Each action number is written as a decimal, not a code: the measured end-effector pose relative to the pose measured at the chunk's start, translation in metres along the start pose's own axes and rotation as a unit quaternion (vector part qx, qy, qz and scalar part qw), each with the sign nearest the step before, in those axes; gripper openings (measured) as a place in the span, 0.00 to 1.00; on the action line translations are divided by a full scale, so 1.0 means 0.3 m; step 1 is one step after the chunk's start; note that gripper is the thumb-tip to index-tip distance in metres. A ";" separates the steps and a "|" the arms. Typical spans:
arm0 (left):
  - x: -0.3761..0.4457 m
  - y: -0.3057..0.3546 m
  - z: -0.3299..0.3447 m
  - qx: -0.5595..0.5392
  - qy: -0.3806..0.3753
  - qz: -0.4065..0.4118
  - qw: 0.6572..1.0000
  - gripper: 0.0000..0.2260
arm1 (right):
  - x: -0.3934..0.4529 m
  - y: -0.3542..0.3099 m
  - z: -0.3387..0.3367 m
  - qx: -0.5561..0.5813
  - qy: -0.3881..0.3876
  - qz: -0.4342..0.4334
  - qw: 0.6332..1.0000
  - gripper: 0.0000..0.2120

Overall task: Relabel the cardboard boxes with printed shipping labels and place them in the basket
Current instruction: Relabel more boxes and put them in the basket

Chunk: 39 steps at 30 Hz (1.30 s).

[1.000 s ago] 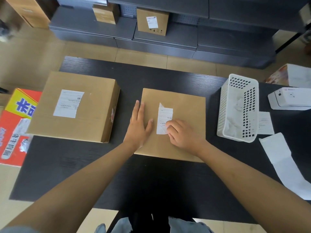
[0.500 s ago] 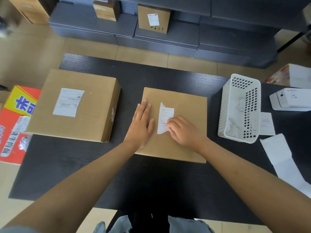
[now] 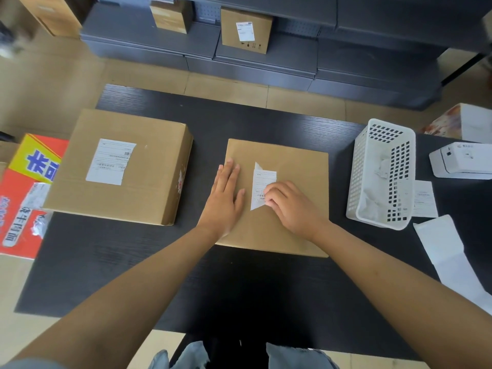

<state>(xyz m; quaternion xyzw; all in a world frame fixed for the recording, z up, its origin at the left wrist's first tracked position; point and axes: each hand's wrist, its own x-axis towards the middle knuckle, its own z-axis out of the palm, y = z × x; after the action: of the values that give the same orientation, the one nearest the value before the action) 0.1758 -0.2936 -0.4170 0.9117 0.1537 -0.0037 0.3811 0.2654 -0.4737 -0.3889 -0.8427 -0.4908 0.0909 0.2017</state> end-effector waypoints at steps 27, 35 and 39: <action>0.012 0.000 0.013 0.043 -0.010 -0.004 0.999 0.26 | 0.133 0.000 -0.071 0.223 0.214 0.337 0.889 0.06; 0.012 0.004 0.015 0.050 -0.016 -0.002 0.999 0.26 | 0.144 -0.012 -0.067 0.261 0.288 0.379 0.840 0.08; 0.012 0.008 0.015 0.042 -0.020 -0.006 0.999 0.27 | 0.153 -0.010 -0.060 0.275 0.311 0.386 0.824 0.08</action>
<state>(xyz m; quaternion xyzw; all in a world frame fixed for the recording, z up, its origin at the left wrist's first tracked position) 0.1804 -0.2973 -0.4188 0.9256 0.1509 -0.0302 0.3459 0.2924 -0.4374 -0.3694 -0.8565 0.0084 0.0260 0.5155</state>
